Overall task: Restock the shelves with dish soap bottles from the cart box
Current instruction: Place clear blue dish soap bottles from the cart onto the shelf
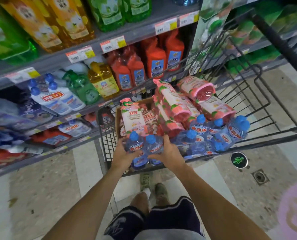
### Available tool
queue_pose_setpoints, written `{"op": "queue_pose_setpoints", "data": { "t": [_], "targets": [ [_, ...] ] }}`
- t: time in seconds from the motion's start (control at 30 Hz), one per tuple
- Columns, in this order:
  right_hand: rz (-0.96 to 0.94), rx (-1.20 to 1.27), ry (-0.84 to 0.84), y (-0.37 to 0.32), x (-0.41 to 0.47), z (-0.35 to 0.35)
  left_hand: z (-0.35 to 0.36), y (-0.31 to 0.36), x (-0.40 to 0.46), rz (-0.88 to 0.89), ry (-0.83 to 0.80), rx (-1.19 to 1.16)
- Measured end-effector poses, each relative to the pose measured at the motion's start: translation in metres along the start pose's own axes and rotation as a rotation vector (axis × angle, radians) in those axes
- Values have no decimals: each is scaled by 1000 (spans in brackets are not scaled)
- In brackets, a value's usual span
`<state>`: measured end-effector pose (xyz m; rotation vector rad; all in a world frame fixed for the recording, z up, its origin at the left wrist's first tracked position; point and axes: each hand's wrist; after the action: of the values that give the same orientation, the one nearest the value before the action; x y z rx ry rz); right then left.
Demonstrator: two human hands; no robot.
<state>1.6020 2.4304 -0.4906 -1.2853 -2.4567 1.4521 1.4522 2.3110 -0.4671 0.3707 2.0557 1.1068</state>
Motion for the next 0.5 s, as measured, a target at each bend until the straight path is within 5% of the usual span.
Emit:
{"op": "queue_pose_setpoints", "data": {
  "t": [0.23,0.5],
  "targets": [
    [30,152,-17,-13,5,-12,-17,6,-19,43,70,-49],
    [-140,253,-164,-122,24,7,-119,23,-54,121,274,-268]
  ]
}}
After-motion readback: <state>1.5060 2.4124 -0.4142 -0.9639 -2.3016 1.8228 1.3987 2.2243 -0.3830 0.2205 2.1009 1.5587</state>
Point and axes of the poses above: each hand's wrist, its own x-axis towards the middle knuckle, its own z-axis out of the palm, y = z × x, and after that the axes turned 3 degrees about z, right-handed
